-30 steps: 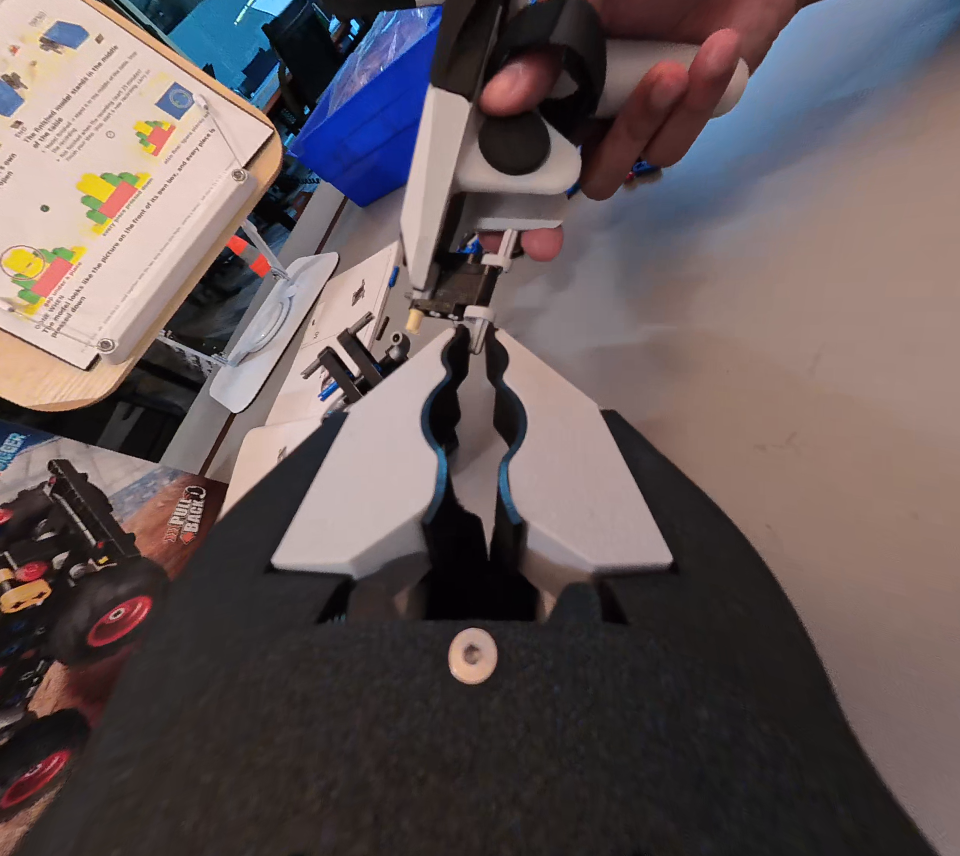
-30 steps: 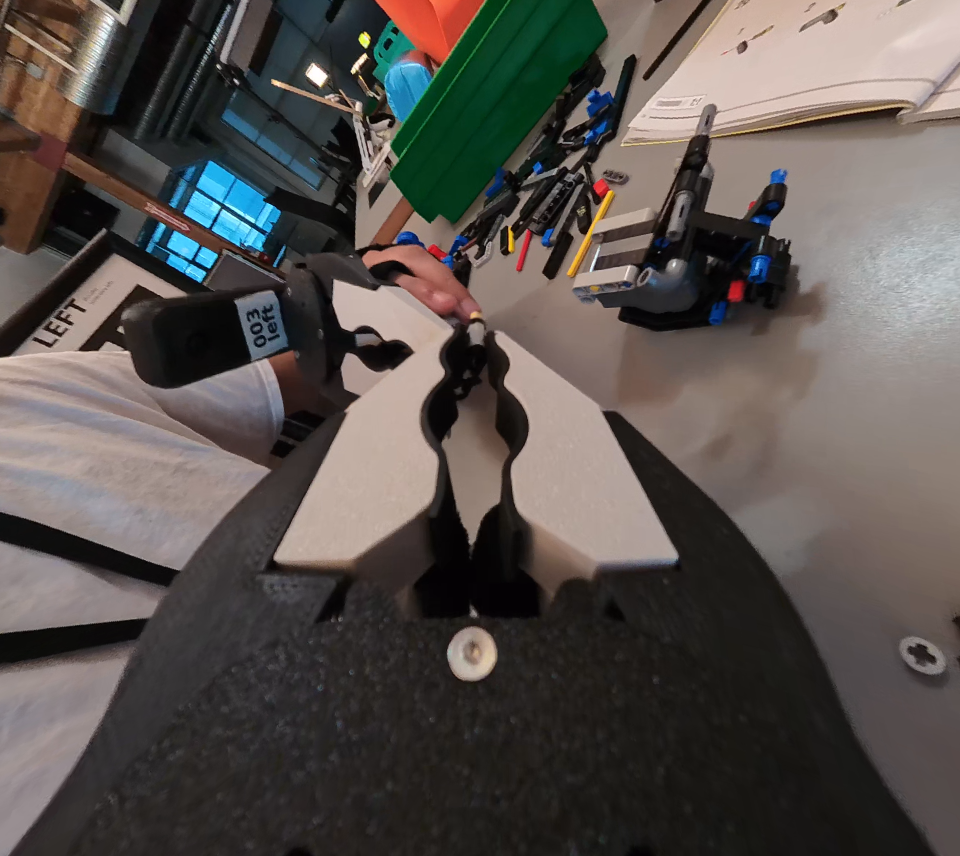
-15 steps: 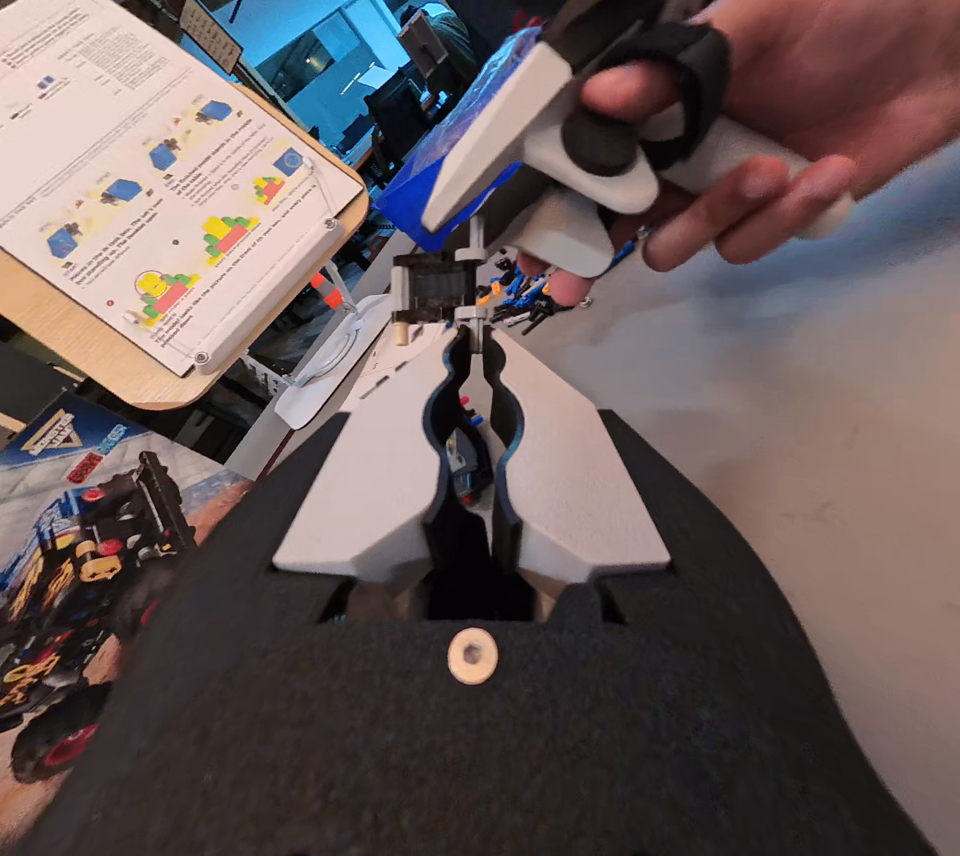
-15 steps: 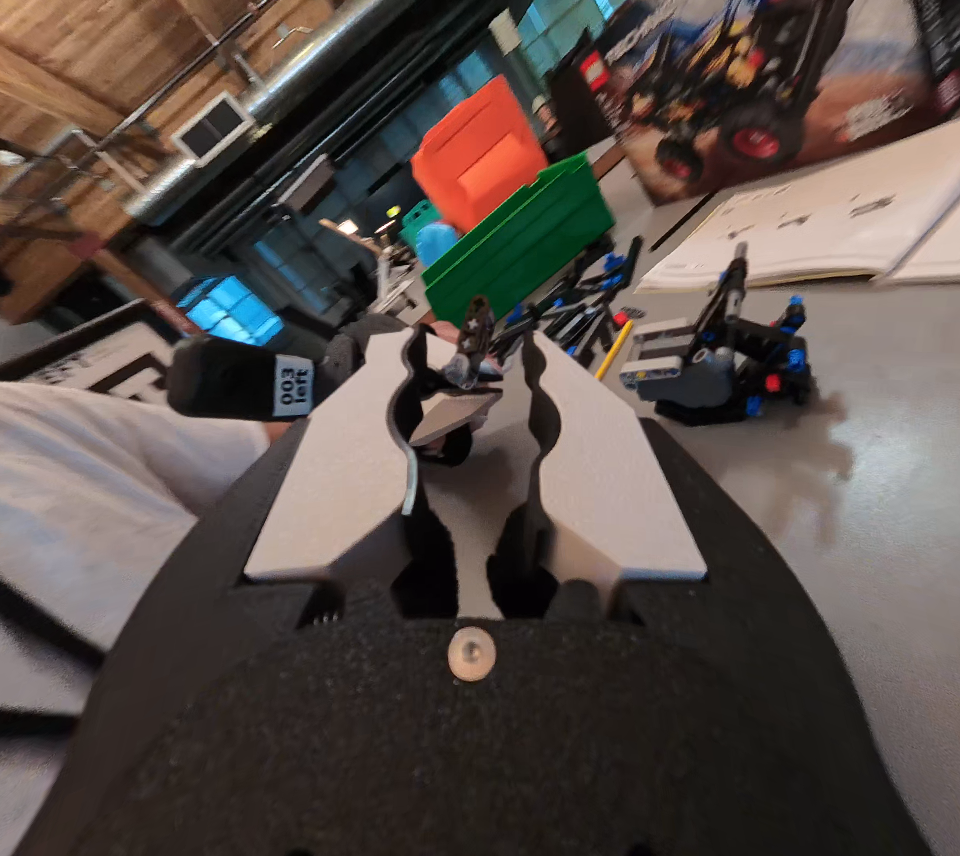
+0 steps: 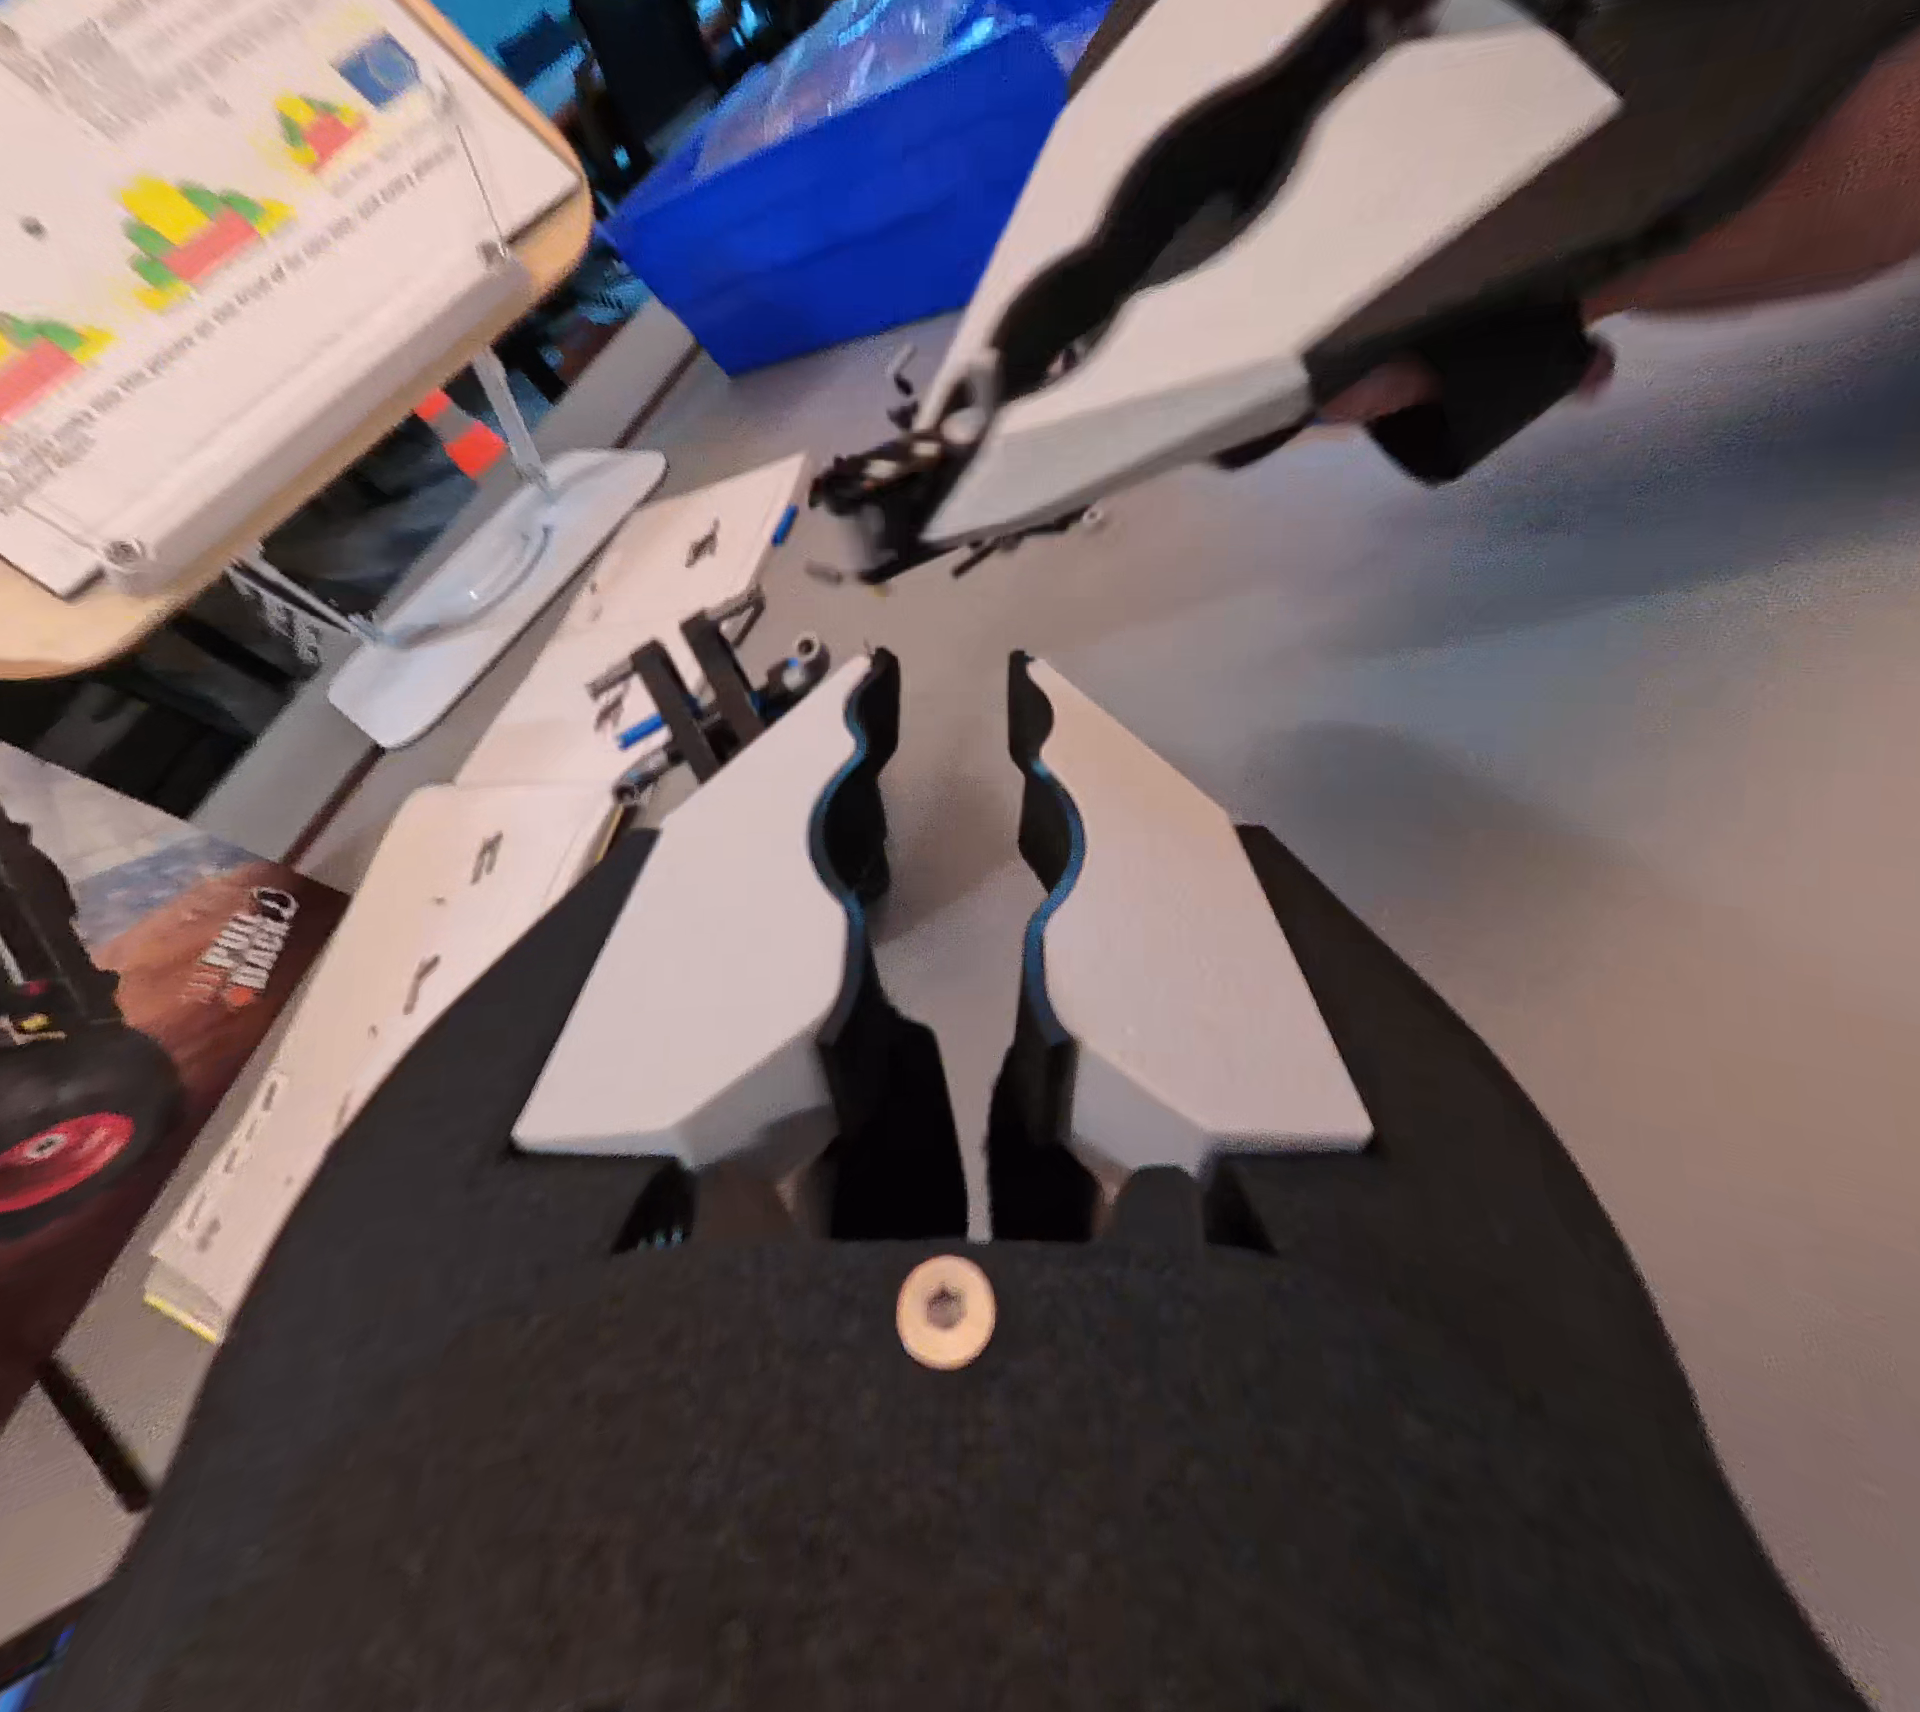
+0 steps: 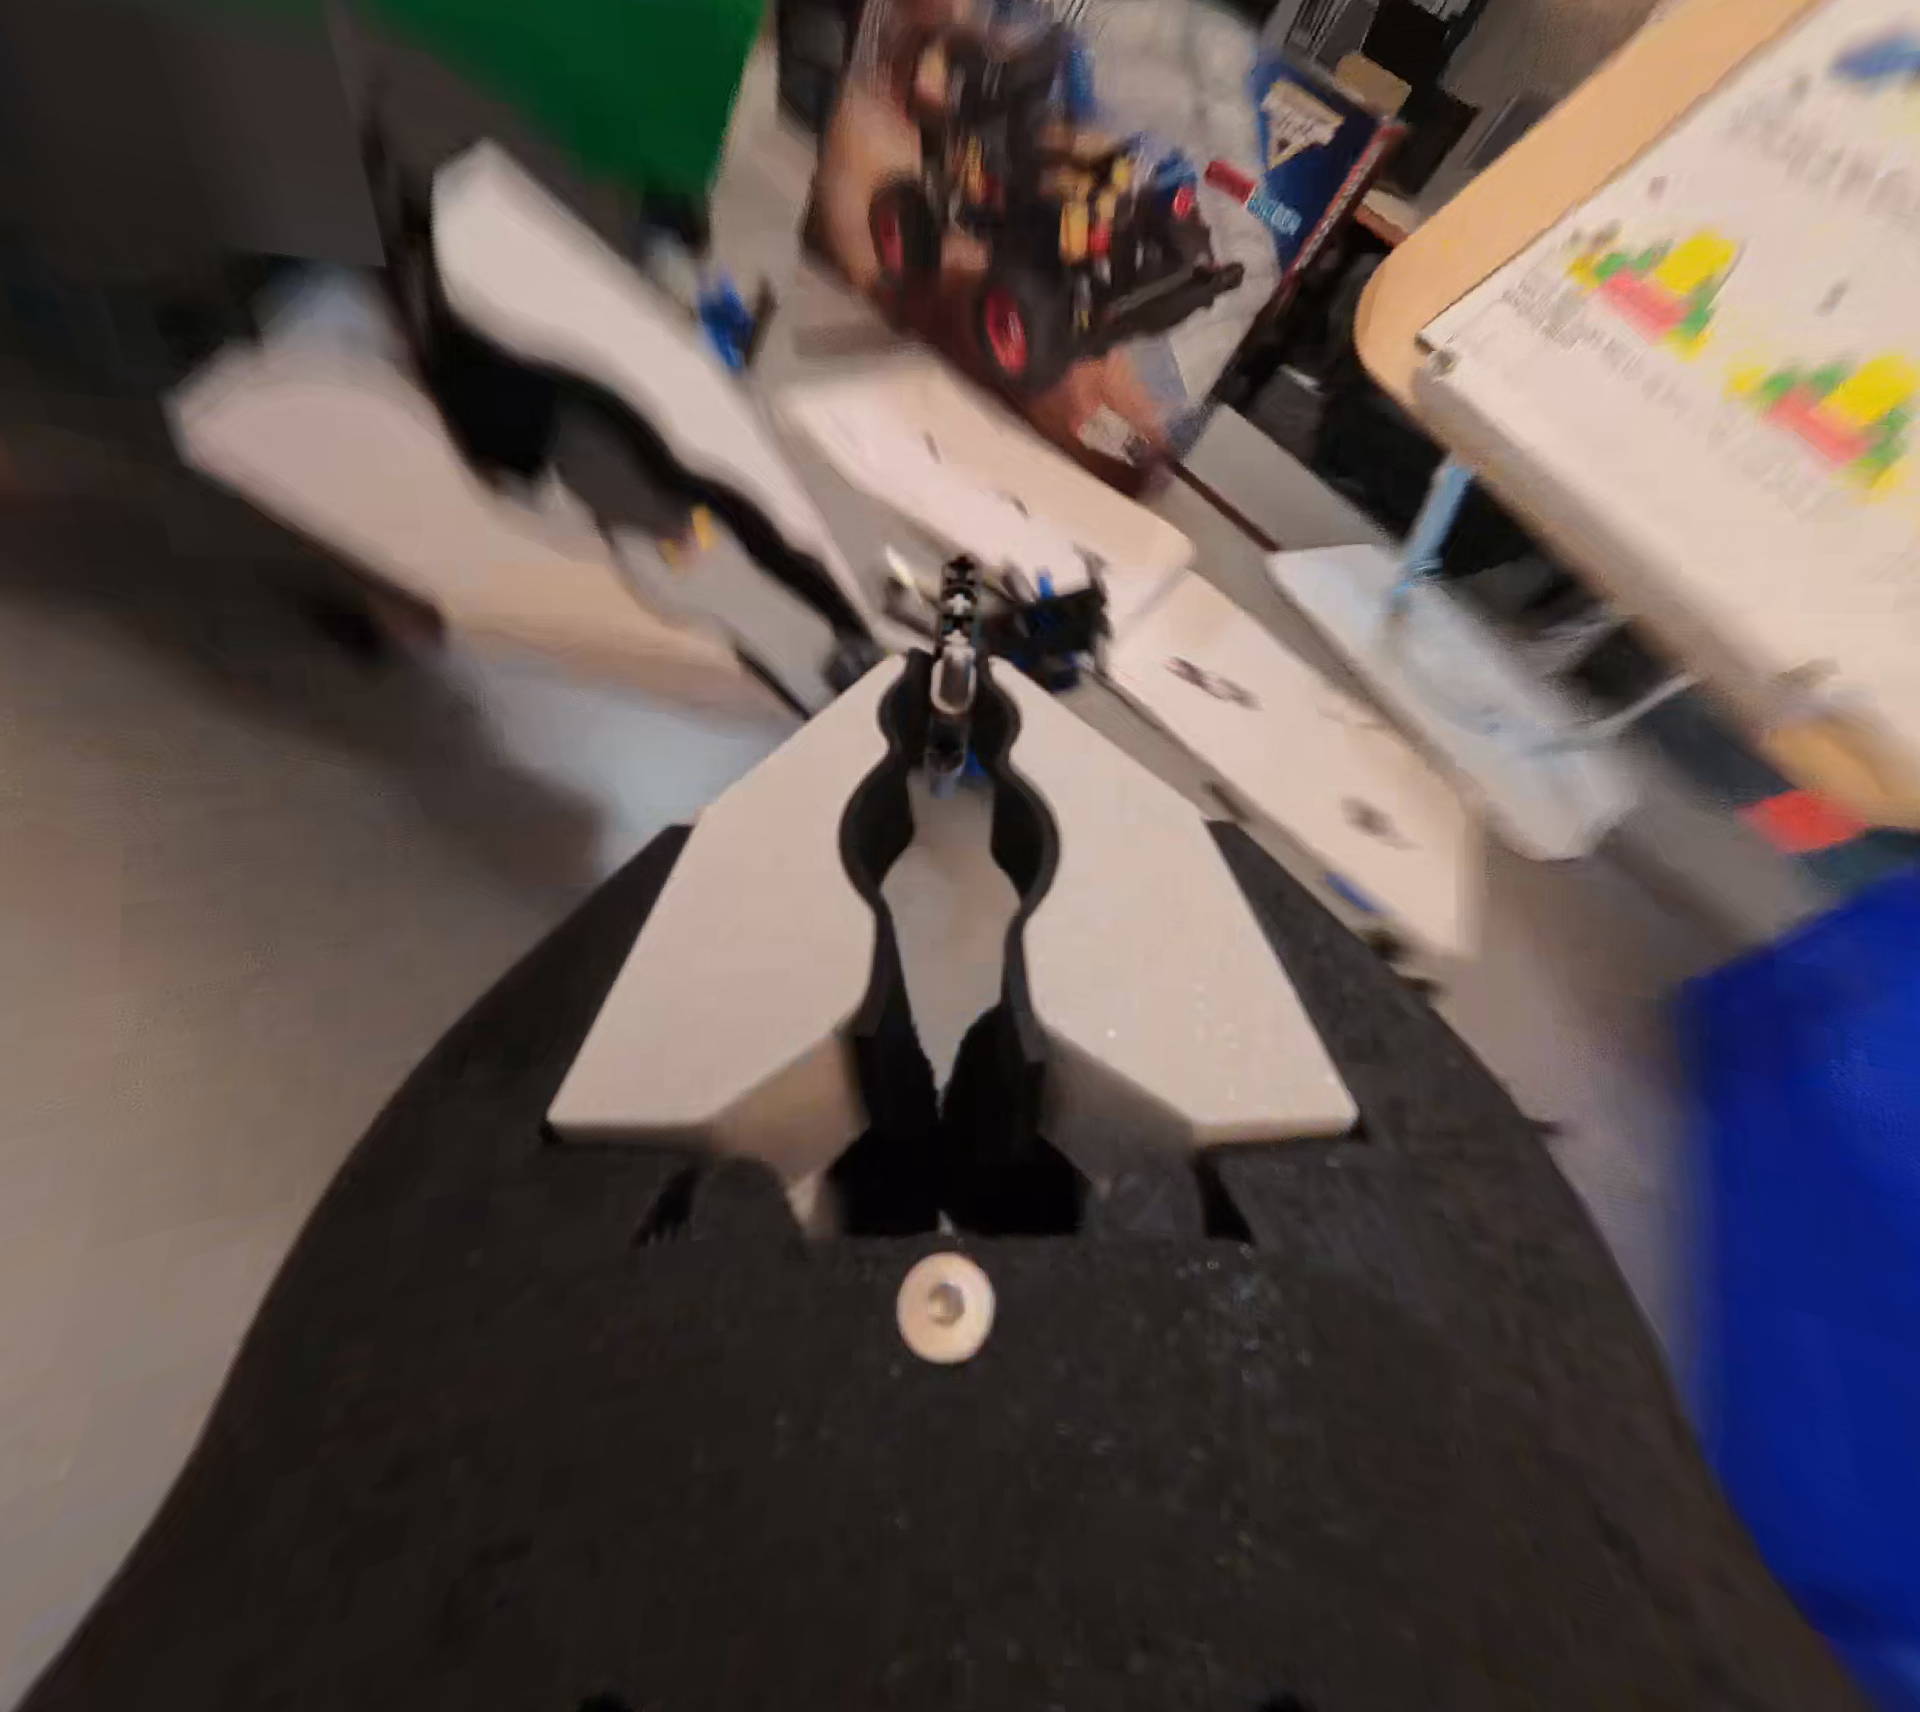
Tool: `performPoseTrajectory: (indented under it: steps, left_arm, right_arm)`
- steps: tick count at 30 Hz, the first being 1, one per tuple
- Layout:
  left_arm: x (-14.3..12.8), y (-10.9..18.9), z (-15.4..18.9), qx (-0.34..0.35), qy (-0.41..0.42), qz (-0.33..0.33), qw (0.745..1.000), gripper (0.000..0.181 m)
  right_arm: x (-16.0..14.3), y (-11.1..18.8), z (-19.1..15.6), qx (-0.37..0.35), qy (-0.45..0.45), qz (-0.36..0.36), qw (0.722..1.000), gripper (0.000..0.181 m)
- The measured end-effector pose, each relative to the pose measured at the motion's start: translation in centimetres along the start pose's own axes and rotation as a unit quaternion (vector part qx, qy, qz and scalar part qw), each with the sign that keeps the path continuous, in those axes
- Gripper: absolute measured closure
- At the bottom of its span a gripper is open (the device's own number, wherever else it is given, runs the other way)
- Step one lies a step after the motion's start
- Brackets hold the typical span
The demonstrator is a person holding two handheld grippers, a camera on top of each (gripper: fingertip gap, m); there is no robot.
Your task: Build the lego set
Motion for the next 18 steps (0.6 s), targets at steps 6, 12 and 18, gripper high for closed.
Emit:
performPoseTrajectory:
  steps: [6, 12, 18]
  left_arm:
    - [-1.3, 0.1, -1.5, -0.039, 0.067, -0.012, 0.997, 0.165]
    - [-2.1, -0.2, -1.6, -0.035, 0.071, -0.031, 0.996, 0.167]
    - [-2.0, -0.2, -1.6, -0.04, 0.077, -0.031, 0.996, 0.167]
  right_arm:
    - [-4.6, 0.2, 0.2, 0.002, 0.391, -0.136, 0.91, 0.174]
    - [-6.1, 0.1, -1.1, 0.087, 0.366, -0.212, 0.902, 0.173]
    - [-6.4, 0.2, -2.4, 0.116, 0.291, -0.233, 0.921, 0.157]
Point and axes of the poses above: each gripper's, where its closed fingertips meet, y back along the fingers, x out of its top, z = x × y across the jaws, the point moved 5 cm from there along y, back along the fingers, and after that the axes turned 14 degrees about -y, right-handed, at the moved point
